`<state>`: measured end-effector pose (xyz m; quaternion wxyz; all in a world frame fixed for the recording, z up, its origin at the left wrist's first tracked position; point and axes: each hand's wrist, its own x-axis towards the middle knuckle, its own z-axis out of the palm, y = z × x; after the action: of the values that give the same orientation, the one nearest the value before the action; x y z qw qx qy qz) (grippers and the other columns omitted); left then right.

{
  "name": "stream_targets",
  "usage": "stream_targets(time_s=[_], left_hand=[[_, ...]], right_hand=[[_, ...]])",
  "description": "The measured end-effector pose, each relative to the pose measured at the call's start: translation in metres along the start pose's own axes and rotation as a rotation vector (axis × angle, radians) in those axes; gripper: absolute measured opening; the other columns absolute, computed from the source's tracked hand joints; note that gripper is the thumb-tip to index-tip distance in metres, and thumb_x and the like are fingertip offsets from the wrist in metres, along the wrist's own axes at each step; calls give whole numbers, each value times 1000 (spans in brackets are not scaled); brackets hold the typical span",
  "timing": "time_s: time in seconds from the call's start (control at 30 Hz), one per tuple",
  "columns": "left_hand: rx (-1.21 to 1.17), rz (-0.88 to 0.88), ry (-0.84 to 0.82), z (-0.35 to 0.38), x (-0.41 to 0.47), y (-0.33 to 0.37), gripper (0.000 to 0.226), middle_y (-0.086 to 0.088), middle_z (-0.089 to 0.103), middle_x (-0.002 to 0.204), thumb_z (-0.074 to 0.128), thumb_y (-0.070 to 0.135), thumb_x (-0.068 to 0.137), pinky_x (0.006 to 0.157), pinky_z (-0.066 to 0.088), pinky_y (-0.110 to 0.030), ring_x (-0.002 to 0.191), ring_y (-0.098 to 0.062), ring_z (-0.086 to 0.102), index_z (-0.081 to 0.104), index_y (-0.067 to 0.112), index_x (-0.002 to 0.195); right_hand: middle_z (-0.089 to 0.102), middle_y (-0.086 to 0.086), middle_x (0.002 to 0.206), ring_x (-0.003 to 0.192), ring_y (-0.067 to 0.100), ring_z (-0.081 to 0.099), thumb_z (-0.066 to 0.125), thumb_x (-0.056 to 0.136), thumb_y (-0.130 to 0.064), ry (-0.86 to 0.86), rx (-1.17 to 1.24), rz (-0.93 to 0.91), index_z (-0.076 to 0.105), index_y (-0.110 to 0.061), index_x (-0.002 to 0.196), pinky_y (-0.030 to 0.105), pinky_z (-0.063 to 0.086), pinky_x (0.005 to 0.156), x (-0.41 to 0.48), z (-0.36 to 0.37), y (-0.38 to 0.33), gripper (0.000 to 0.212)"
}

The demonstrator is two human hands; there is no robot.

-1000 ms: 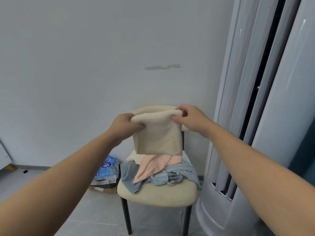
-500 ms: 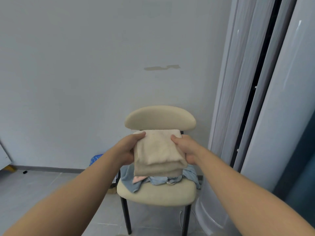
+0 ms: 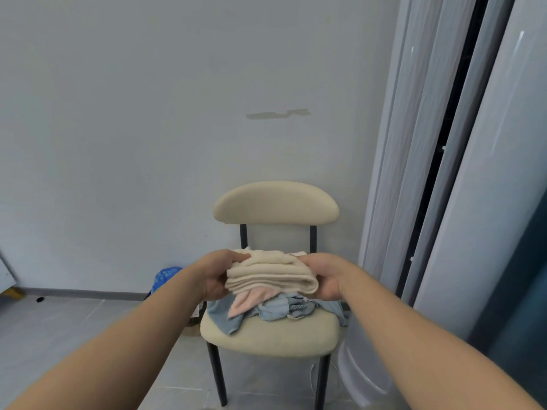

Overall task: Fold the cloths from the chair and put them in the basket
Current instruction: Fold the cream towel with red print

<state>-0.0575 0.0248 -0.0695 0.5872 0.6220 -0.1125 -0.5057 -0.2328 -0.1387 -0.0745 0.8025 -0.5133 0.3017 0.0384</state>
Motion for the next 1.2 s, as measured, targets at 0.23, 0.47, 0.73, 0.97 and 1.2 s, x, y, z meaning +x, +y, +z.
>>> stream_targets(time_s=[0.23, 0.47, 0.73, 0.97, 1.2], left_hand=[[-86, 86, -29, -2, -6, 11, 26, -24, 69, 94, 41, -11, 96, 62, 64, -34, 73, -29, 72, 61, -9, 113], [-213, 409, -197, -2, -20, 29, 51, -23, 72, 105, 52, -12, 73, 75, 63, -42, 83, -32, 74, 64, 2, 121], [-221, 92, -171, -7, 1, -1, 60, -24, 69, 123, 43, 52, 100, 102, 47, -53, 114, -41, 65, 71, 5, 124], [-55, -87, -130, -19, 59, -38, 46, -20, 71, 119, 67, 10, 83, 110, 46, -43, 112, -32, 65, 63, -2, 127], [-226, -99, 14, -53, 136, -27, 28, -13, 77, 97, 67, 4, 80, 69, 63, -28, 82, -21, 76, 69, -2, 107]], right_hand=[[71, 16, 72, 56, 18, 70, 56, 98, 6, 138, 68, -113, 65, 4, 100, 25, 57, 48, 4, 0, -18, 10], [69, 17, 90, 70, 29, 67, 36, 84, 27, 55, 153, -563, 64, -17, 123, 32, 52, 50, -7, -12, -31, 66], [64, 16, 79, 57, 25, 61, 41, 100, -2, 249, 127, -432, 64, -10, 99, 30, 45, 47, 25, -26, -1, 24], [73, 14, 87, 75, 27, 68, 58, 87, -1, 187, 108, -358, 77, -18, 68, 38, 52, 70, 86, -48, 20, 32], [70, 13, 105, 96, 28, 63, 44, 94, -3, 86, 116, -237, 81, -18, 93, 48, 57, 87, 166, -62, -1, 40]])
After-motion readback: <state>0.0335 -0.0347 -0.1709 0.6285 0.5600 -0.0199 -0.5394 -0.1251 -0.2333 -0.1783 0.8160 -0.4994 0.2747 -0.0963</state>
